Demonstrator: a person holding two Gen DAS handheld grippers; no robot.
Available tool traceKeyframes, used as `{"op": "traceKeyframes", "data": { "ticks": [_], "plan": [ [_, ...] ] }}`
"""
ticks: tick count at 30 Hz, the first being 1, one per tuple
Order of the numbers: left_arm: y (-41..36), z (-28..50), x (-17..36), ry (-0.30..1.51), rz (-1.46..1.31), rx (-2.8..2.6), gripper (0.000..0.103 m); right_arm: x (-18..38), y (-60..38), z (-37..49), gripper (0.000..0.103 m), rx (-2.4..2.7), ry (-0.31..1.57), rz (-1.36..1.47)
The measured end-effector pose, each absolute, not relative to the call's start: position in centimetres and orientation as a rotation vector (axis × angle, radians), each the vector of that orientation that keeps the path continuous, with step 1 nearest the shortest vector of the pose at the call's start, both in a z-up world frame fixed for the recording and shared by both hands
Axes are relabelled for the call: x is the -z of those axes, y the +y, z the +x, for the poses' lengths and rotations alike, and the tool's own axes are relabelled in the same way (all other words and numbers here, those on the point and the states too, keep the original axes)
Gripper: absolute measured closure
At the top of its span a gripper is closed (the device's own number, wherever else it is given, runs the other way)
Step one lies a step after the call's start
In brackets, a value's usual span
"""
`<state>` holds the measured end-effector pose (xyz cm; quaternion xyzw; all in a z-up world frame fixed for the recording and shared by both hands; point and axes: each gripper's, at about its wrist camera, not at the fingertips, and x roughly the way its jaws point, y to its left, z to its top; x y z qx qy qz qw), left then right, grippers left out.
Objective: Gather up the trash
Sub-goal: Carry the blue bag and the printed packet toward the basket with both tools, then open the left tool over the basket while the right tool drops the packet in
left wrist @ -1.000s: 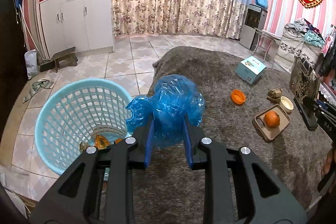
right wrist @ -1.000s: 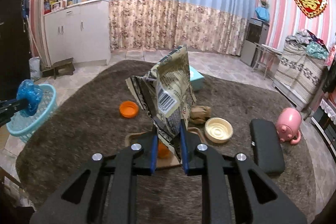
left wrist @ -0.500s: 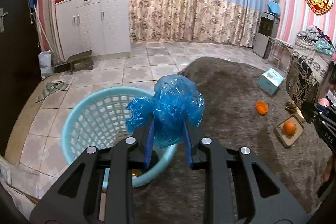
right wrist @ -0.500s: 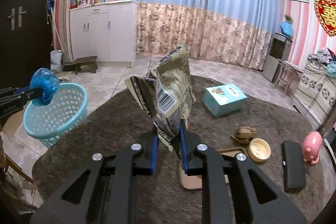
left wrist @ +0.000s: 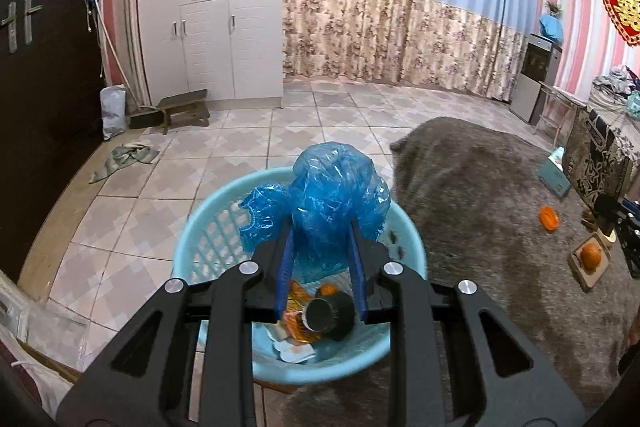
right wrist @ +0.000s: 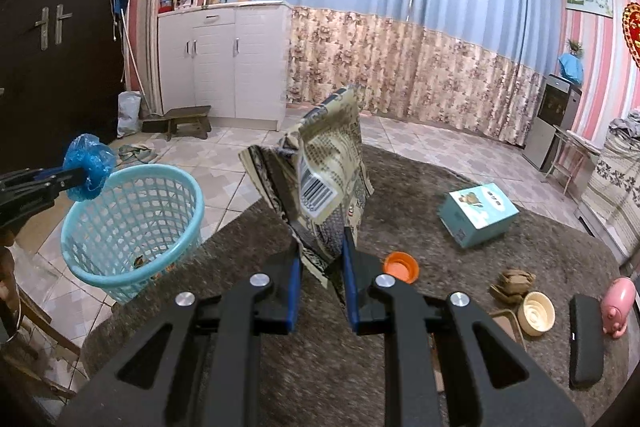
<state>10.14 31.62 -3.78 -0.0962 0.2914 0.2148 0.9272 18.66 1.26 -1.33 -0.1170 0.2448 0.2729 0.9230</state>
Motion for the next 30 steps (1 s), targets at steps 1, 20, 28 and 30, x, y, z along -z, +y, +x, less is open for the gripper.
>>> {"op": "traceKeyframes", "data": {
  "ticks": [1,20,28,30],
  "plan": [
    [31.9,10.1,3.9,0.598,-0.199,-0.445,0.080,1.5,1.6,18.8,0.084,-0.563,0.506,-0.242],
    [39.1,11.9,7.8,0.649,-0.212,-0.503,0.079,3.3,9.9,19.5,0.084,-0.665,0.542,-0.286],
    [40.7,10.2,7.6,0.618,-0.246,-0.552,0.037,3.5,13.3,19.3,0.084,-0.703,0.546,-0.293],
    [41.1,9.6,6.9,0.589,-0.258,-0.564,0.031,3.6,14.4,19.0,0.084,-0.719,0.553,-0.286]
  ]
}}
